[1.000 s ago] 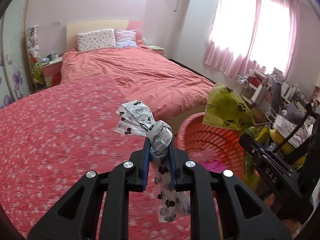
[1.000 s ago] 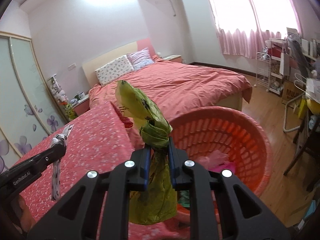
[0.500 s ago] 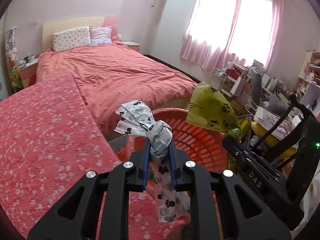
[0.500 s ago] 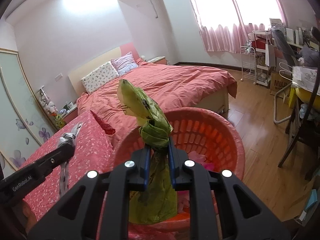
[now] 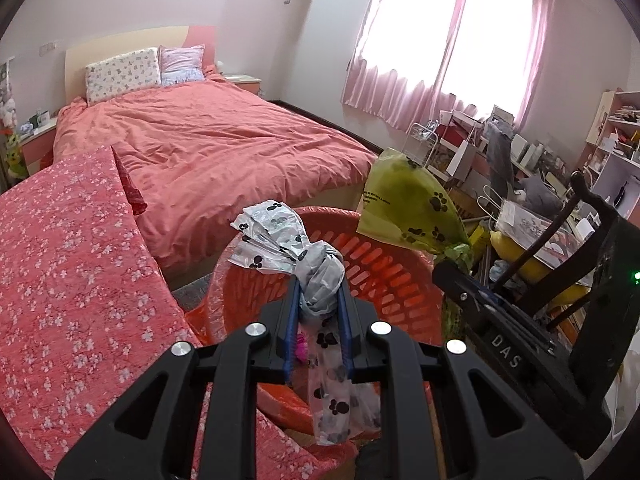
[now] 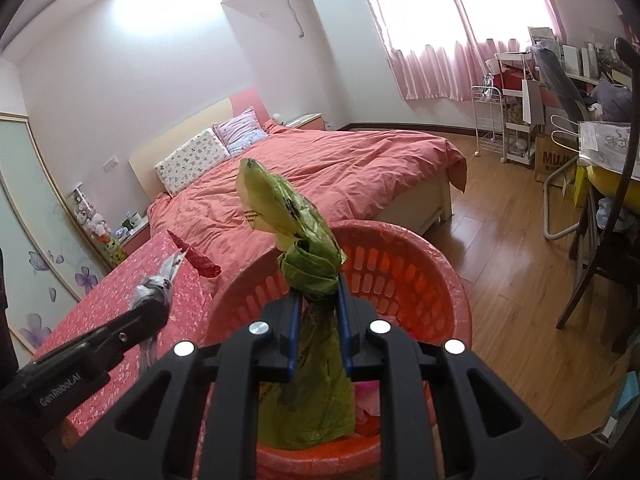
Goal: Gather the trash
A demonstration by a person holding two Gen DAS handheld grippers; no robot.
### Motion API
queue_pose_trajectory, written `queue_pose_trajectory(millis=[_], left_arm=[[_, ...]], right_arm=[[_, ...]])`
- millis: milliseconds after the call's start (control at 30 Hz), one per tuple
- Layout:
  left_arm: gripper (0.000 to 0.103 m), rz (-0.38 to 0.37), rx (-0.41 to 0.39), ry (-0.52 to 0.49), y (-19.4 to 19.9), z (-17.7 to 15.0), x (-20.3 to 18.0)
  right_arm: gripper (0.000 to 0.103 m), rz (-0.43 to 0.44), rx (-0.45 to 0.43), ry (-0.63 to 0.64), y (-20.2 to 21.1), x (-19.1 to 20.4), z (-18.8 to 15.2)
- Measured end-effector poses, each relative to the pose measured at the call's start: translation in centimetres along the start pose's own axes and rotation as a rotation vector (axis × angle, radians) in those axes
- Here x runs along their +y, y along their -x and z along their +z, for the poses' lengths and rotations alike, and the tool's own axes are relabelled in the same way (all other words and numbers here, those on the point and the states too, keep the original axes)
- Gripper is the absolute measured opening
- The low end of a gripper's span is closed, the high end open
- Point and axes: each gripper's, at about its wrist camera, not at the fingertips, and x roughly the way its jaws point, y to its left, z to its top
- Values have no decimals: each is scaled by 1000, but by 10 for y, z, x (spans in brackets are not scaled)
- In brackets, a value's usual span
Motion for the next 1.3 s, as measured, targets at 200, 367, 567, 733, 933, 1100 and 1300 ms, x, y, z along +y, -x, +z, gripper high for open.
queue_pose_trajectory(millis=[200, 367, 567, 733, 933, 1100, 1300], left_arm=[[48, 20, 37, 57, -13, -3, 13], [49, 60, 46, 71, -7, -8, 26], [71, 151, -26, 77, 39, -20, 48], [91, 250, -126, 104, 101, -44, 68], [99, 388, -180, 154, 159, -82, 80], [101, 510, -220, 204, 192, -106, 82], [101, 556, -226, 250, 218, -136, 84]], right_arm=[[44, 8, 5, -15, -7, -6, 7], [61, -8, 1, -7, -3, -8, 6], [89, -45, -65, 56, 28, 4, 2], [99, -116, -159, 174, 72, 33, -12], [99, -197, -237, 274, 124, 62, -41], [99, -272, -275, 332, 160, 80, -70], [99, -282, -263, 311, 188, 88, -99]])
